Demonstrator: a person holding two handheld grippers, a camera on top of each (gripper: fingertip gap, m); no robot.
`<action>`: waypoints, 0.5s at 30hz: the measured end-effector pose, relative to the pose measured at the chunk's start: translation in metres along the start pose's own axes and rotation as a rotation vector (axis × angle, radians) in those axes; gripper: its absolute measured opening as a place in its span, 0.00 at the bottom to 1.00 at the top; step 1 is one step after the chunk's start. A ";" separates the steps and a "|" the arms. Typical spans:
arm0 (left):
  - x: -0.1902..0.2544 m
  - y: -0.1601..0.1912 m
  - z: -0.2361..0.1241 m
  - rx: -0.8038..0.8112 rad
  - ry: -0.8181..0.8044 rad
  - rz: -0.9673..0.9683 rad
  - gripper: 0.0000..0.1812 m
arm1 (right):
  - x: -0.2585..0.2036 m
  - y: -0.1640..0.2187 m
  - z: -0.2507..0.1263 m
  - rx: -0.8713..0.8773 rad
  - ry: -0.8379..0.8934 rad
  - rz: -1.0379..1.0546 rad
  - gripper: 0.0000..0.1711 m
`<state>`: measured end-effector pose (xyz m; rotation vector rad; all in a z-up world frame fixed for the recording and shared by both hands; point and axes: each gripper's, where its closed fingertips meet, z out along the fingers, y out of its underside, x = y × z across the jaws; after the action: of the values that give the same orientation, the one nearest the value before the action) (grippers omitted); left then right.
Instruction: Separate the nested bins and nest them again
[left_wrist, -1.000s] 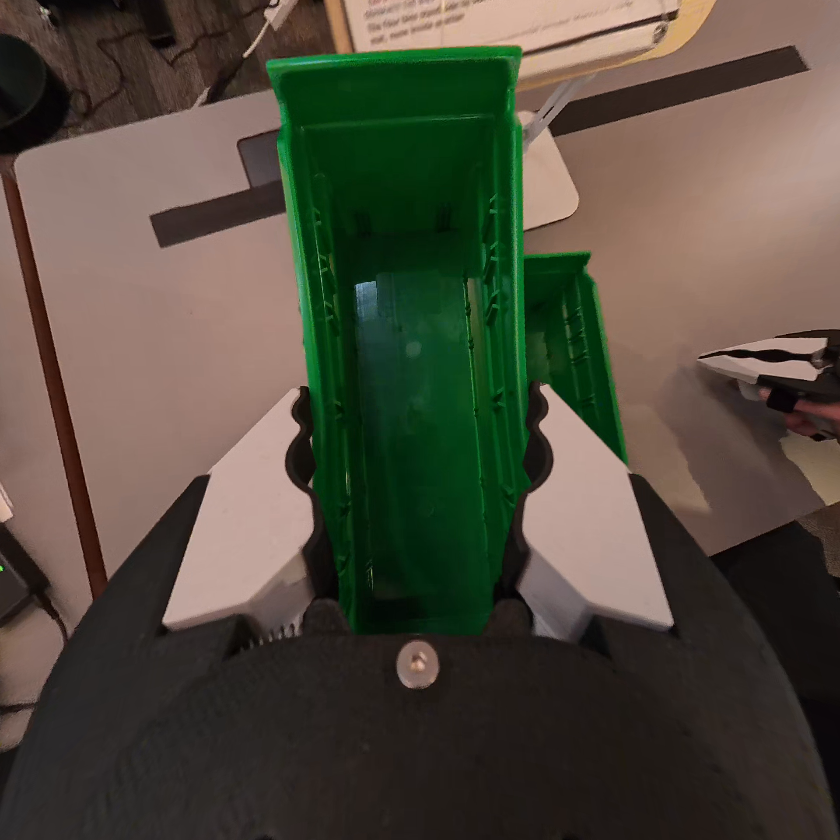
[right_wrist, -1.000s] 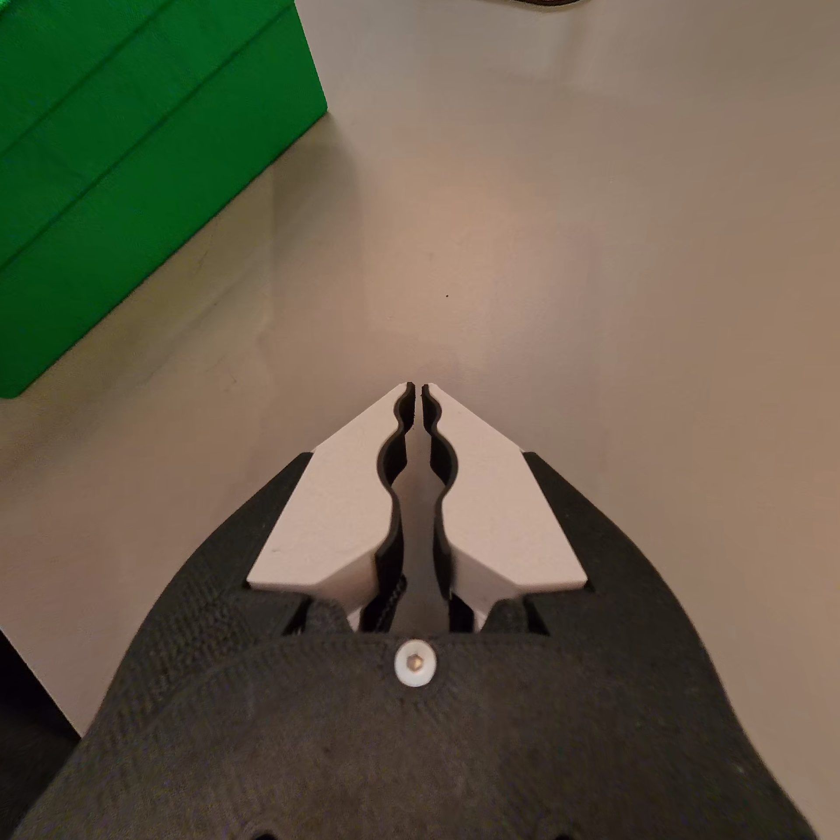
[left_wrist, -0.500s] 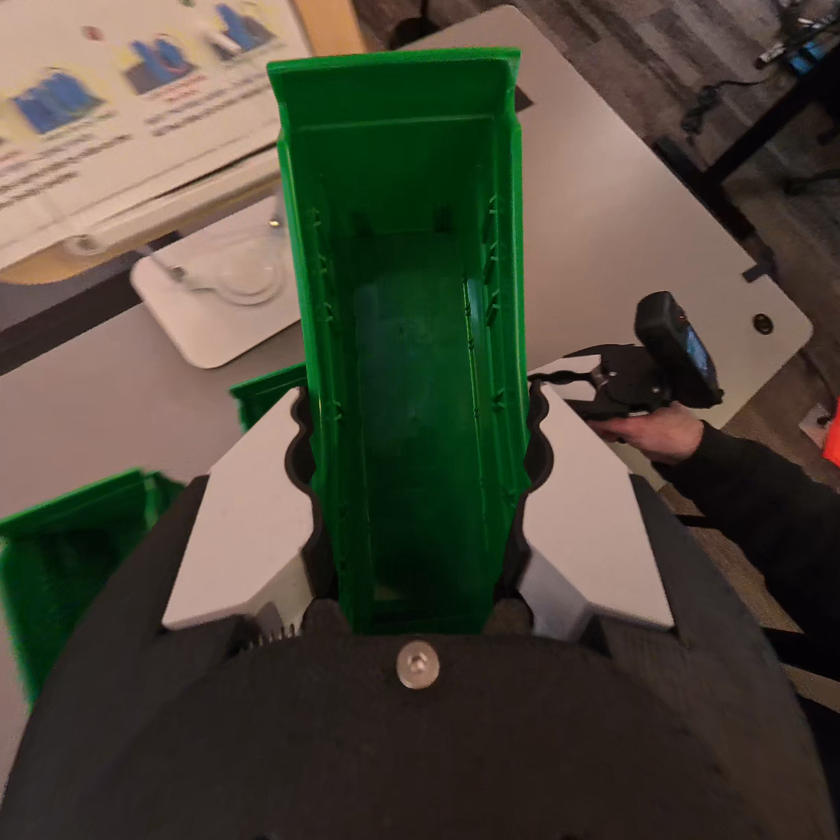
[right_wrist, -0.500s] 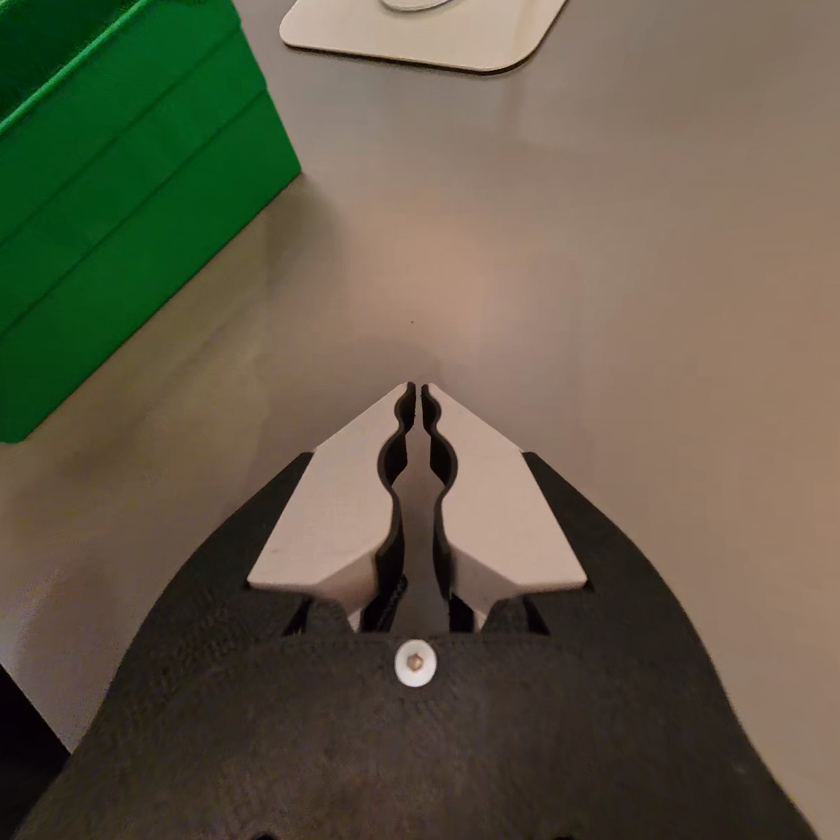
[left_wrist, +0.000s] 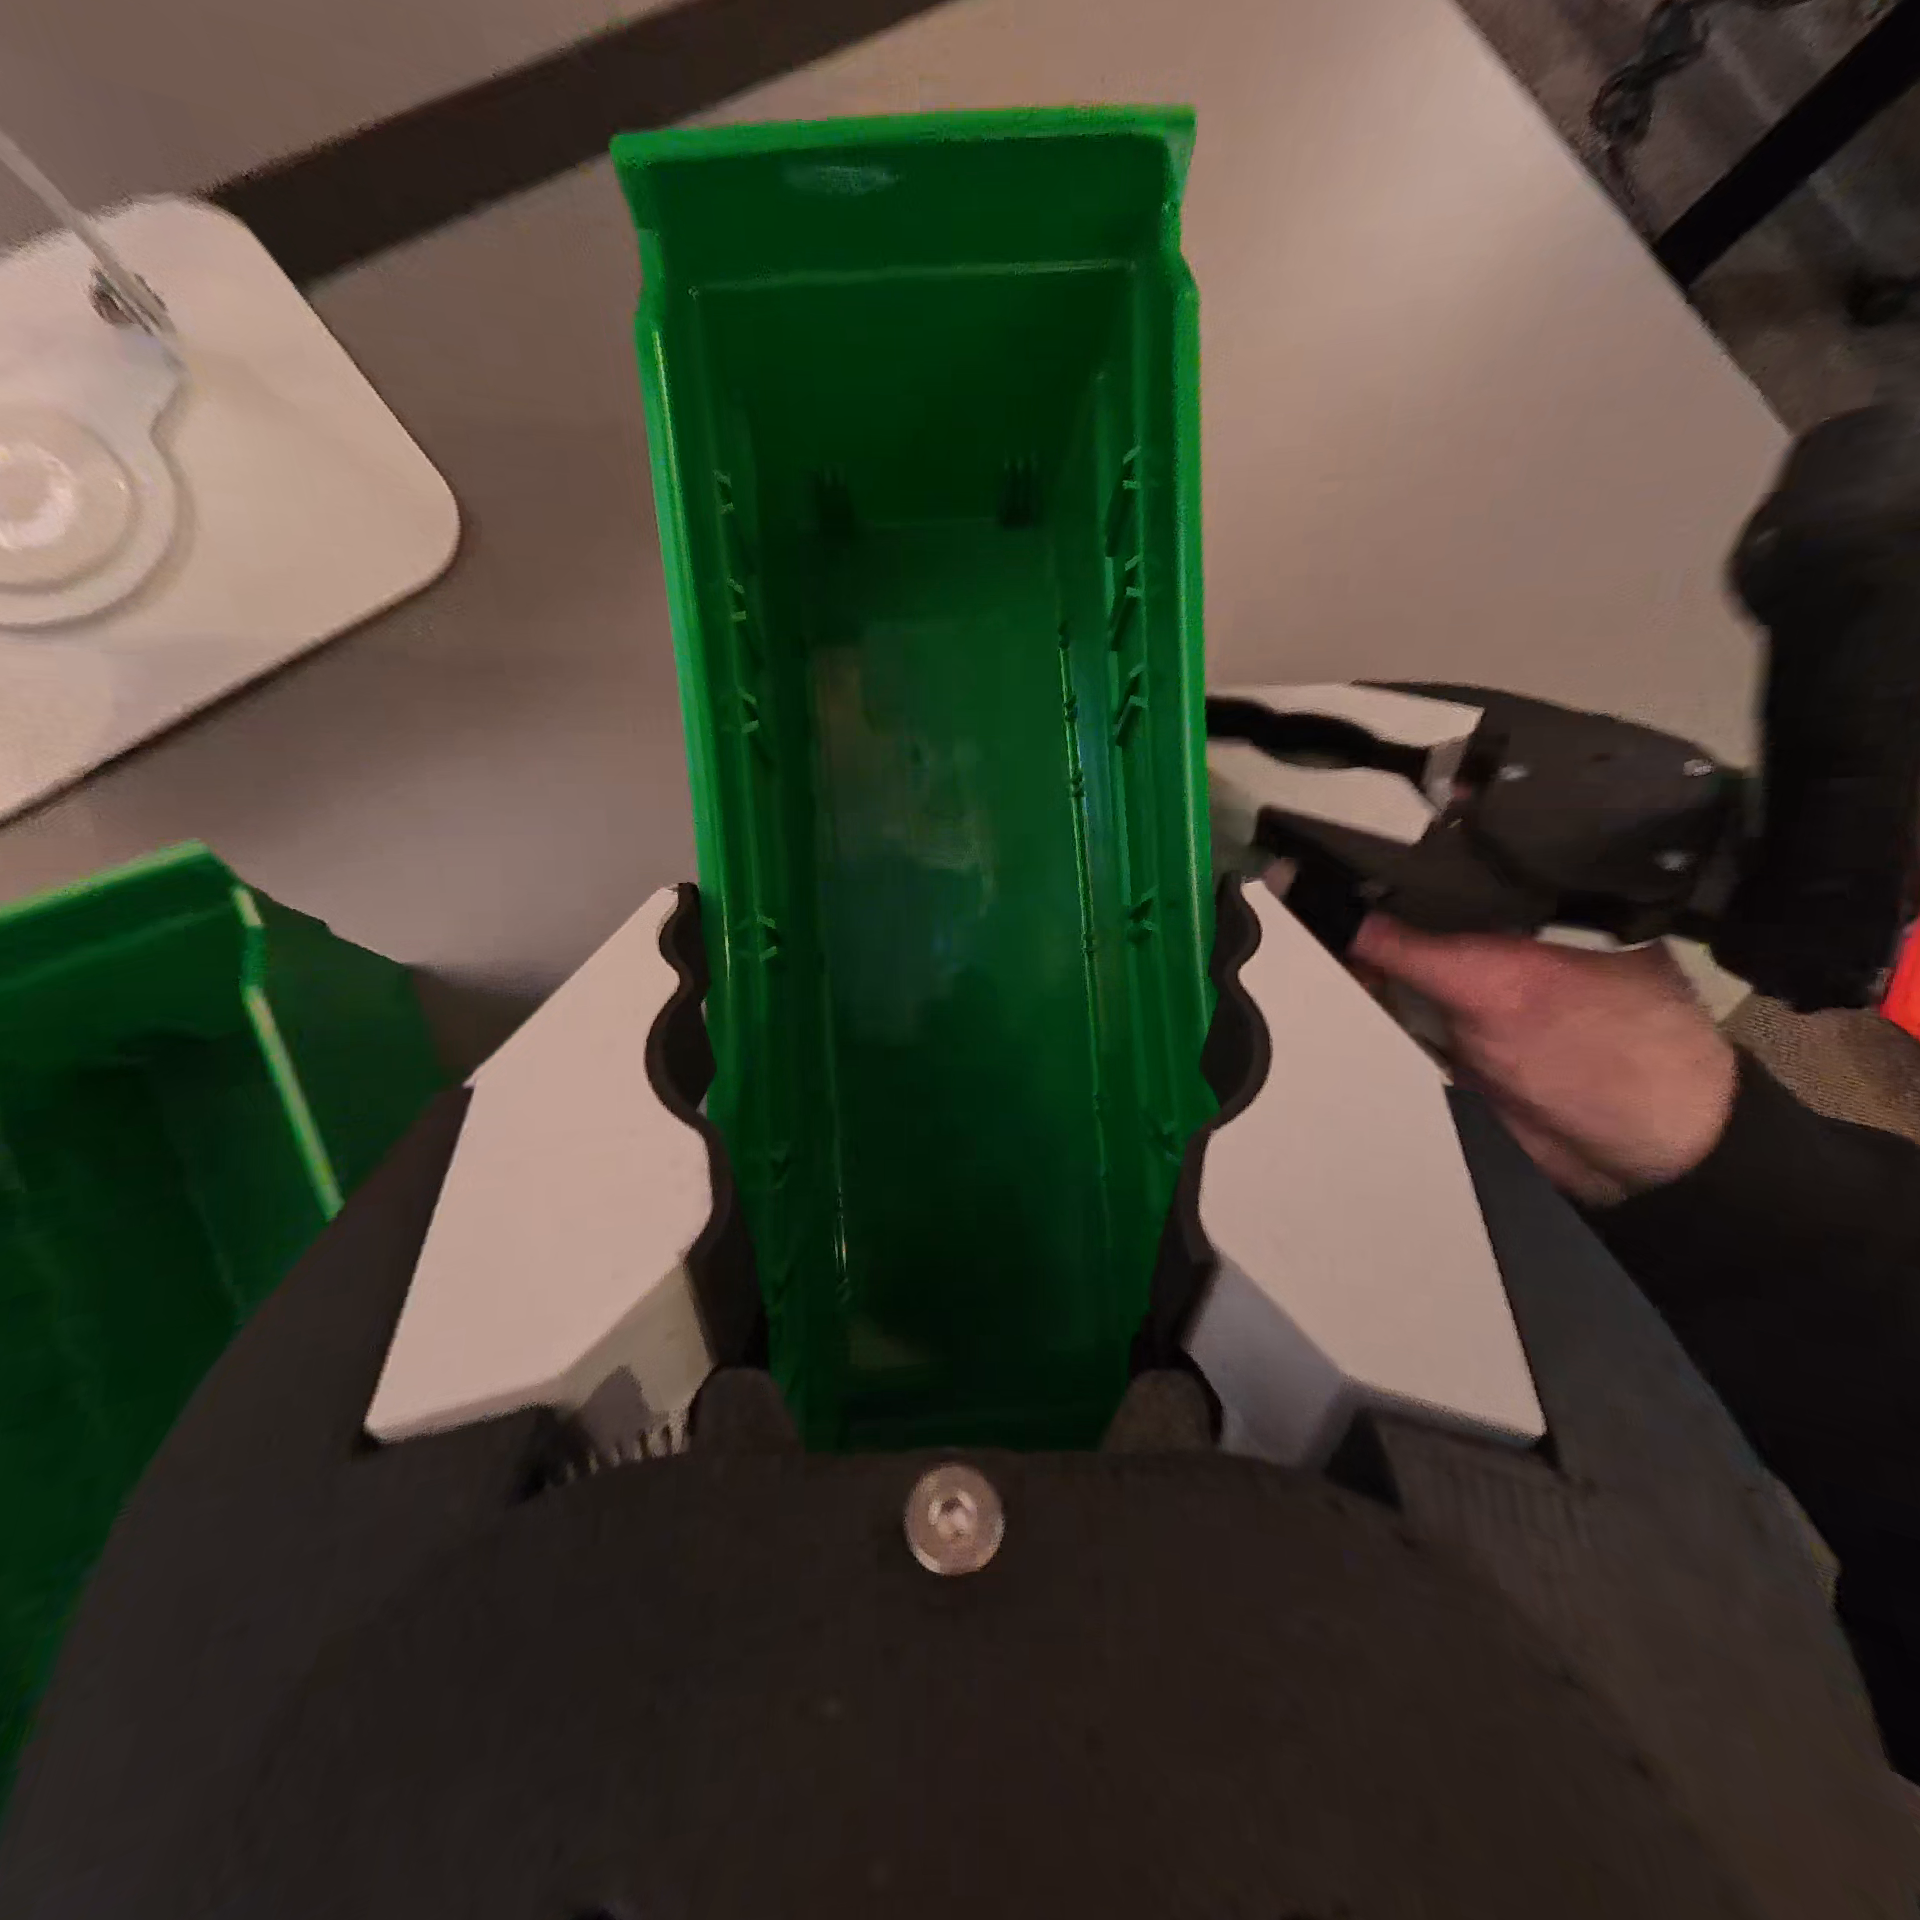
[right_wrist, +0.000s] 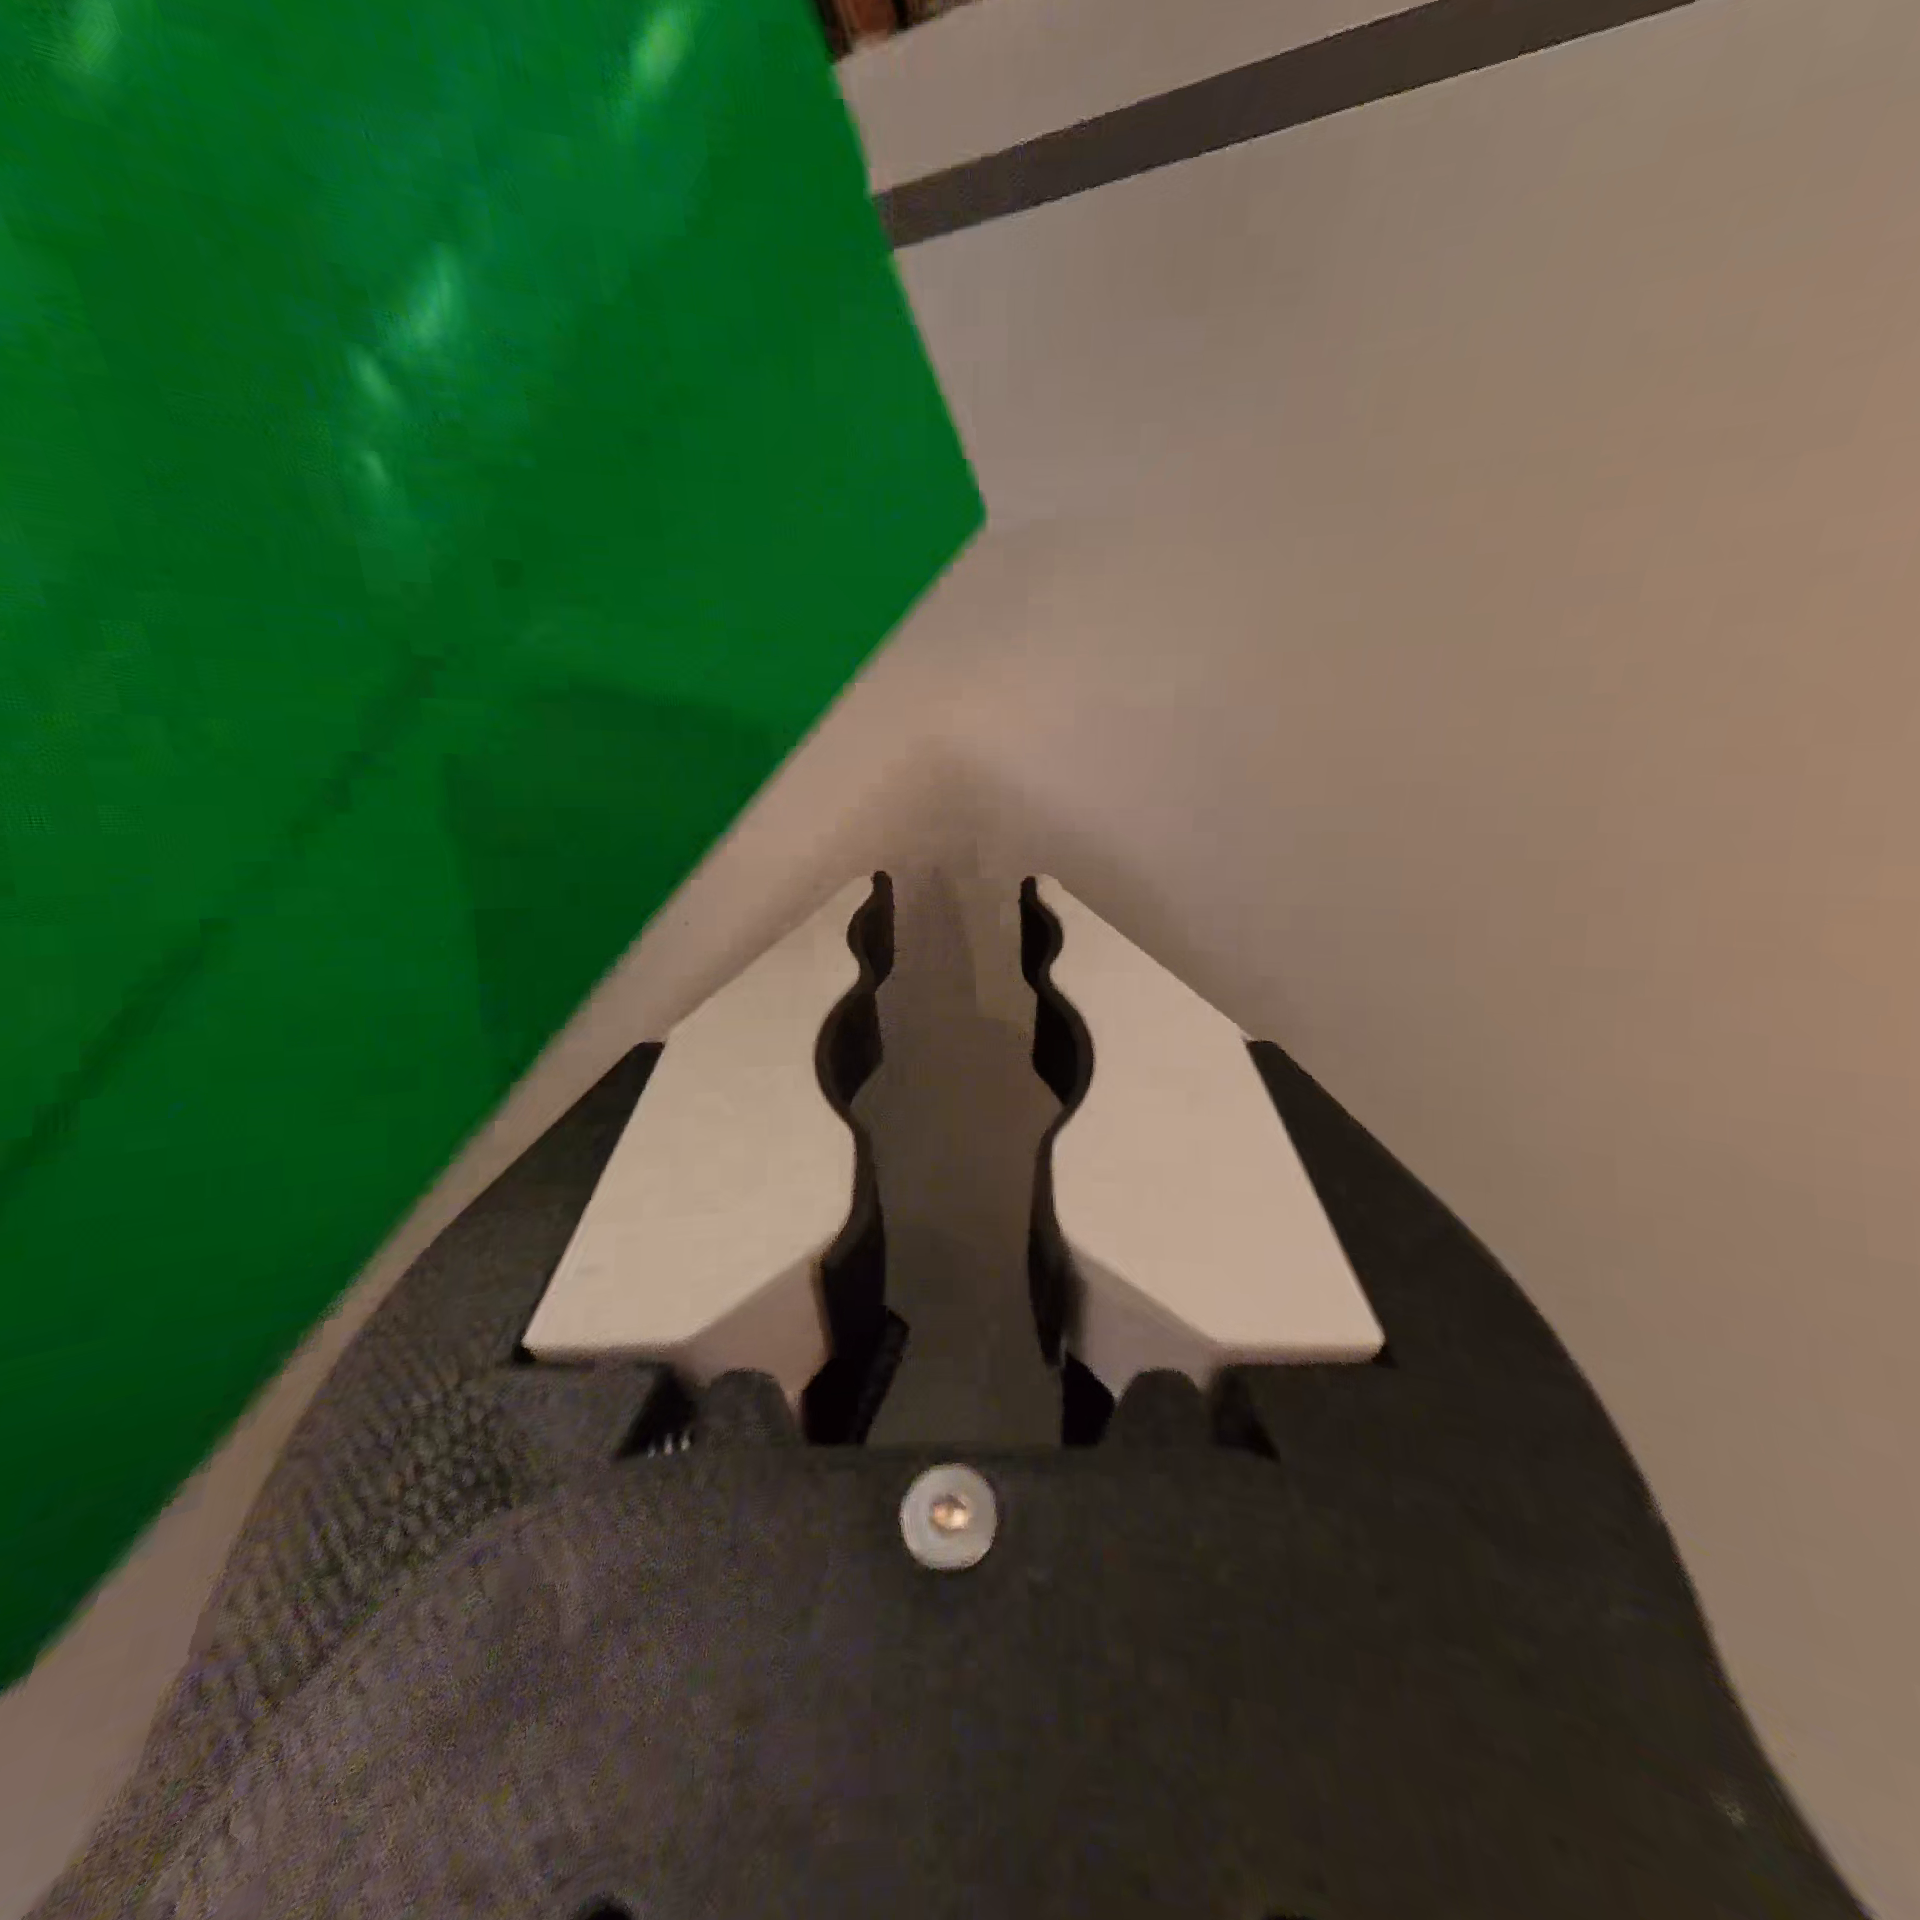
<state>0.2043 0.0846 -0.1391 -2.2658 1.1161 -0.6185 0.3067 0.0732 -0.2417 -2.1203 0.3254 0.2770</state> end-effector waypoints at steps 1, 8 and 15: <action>-0.001 0.008 0.007 -0.014 0.001 -0.018 0.53 | 0.001 -0.003 -0.001 0.015 -0.005 0.024 0.14; -0.010 0.038 0.035 -0.042 -0.048 -0.065 0.56 | -0.014 -0.001 0.003 0.016 -0.070 0.025 0.13; -0.005 0.047 0.040 -0.025 -0.067 -0.119 0.60 | -0.035 0.009 0.009 -0.032 -0.122 -0.035 0.05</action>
<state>0.1986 0.0752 -0.1999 -2.3697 0.9674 -0.5735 0.2700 0.0803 -0.2419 -2.1271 0.2135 0.3914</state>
